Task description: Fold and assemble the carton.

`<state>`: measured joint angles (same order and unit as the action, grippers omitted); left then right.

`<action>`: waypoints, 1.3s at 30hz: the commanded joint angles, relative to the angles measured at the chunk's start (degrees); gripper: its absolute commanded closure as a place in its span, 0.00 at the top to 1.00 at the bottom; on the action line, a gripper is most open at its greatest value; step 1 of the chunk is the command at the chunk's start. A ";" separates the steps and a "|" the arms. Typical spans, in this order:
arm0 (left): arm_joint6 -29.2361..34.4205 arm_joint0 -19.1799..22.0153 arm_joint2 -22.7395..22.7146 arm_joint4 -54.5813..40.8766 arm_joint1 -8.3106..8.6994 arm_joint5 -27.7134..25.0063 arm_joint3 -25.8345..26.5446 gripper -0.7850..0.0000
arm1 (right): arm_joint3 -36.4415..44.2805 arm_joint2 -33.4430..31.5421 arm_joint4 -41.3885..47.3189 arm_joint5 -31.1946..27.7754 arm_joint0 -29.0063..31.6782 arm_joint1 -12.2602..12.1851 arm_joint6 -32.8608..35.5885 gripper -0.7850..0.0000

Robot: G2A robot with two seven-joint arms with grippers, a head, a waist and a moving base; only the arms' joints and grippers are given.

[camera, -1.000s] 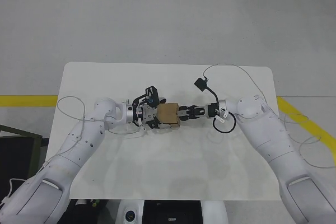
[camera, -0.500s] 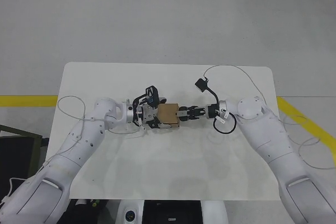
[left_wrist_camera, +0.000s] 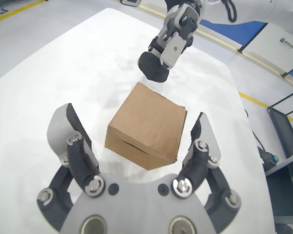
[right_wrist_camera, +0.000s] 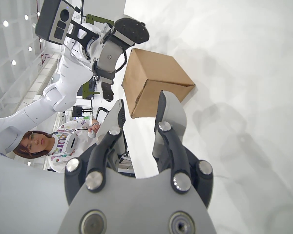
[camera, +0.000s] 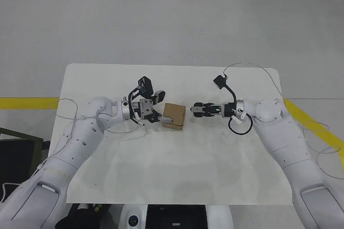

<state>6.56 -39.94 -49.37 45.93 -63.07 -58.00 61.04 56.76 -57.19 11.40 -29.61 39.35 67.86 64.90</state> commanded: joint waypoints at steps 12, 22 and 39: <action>7.06 0.23 -9.71 -6.31 3.25 8.36 1.36 1.00 | -1.06 -7.73 -3.11 -16.62 2.02 -1.87 -11.96 1.00; 9.16 0.64 -13.51 -5.77 4.17 10.96 0.56 1.00 | -2.92 -13.00 -31.35 -20.79 1.08 -3.61 -32.07 1.00; 13.92 1.65 -20.86 -6.72 6.28 13.40 0.62 1.00 | 13.16 -21.43 -64.85 -14.35 9.23 -6.75 -57.59 1.00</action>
<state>20.45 -38.33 -69.75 38.99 -56.93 -44.85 61.63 69.09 -78.16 -53.03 -43.96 48.17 61.24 7.49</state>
